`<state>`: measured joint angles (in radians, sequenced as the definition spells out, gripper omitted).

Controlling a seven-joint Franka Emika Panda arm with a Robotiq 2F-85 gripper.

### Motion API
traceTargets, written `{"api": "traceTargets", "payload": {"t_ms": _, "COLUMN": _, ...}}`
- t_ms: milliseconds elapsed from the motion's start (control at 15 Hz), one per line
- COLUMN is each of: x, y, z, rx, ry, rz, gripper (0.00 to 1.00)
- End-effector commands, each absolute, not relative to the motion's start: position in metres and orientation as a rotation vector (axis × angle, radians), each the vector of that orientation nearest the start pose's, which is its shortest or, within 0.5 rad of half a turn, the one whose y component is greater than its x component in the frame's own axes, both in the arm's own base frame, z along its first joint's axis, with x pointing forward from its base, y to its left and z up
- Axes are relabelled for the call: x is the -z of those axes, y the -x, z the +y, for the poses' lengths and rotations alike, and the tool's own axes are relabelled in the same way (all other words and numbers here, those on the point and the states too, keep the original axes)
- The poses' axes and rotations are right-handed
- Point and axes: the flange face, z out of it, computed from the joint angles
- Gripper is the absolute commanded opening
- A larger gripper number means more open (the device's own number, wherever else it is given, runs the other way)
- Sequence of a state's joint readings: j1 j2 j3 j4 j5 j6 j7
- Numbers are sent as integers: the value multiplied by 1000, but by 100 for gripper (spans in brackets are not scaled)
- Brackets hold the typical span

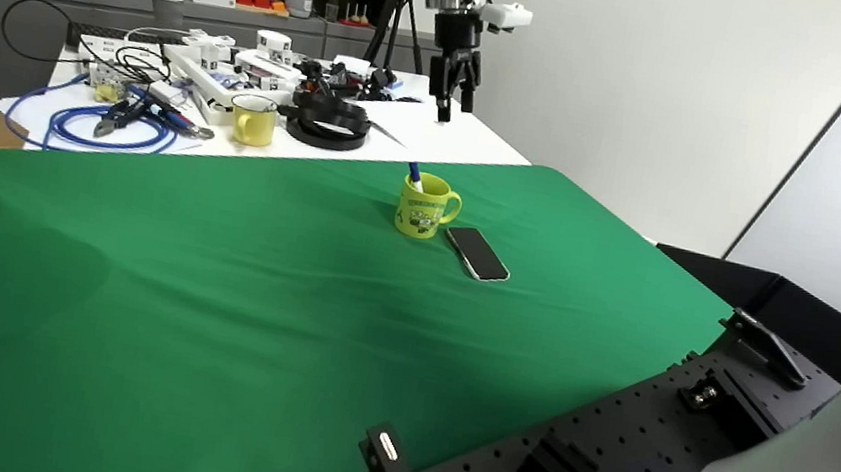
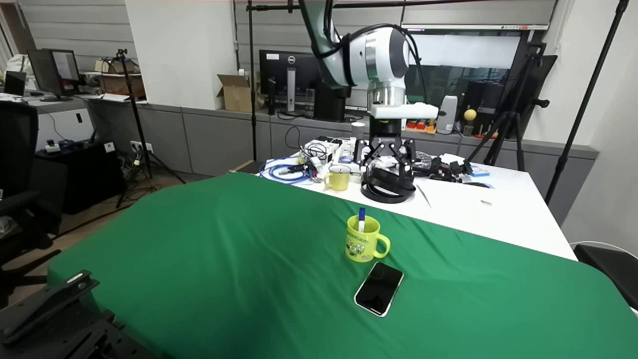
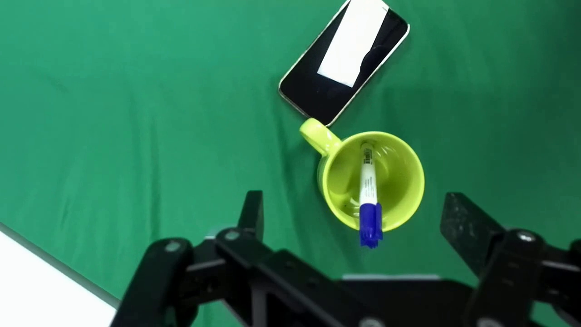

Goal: Remove the blue marker from the yellow mug cup

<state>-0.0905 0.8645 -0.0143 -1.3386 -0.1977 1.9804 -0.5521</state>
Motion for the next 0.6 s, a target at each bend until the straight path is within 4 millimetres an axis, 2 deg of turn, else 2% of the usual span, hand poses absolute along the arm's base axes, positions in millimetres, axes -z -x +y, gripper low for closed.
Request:
{"api": "traceTargets", "payload": {"t_ms": 0, "x": -167, "y": -734, "z": -79, "rx": -461, "ry": 3111, "rz": -701, "gripper": 100}}
{"api": "traceTargets", "payload": {"t_ms": 267, "x": -145, "y": -740, "z": -71, "rx": -525, "ry": 3100, "rz": -533, "gripper": 100}}
{"api": "traceTargets", "payload": {"t_ms": 533, "x": -129, "y": -738, "z": -69, "rx": -601, "ry": 3066, "rz": -497, "gripper": 100}}
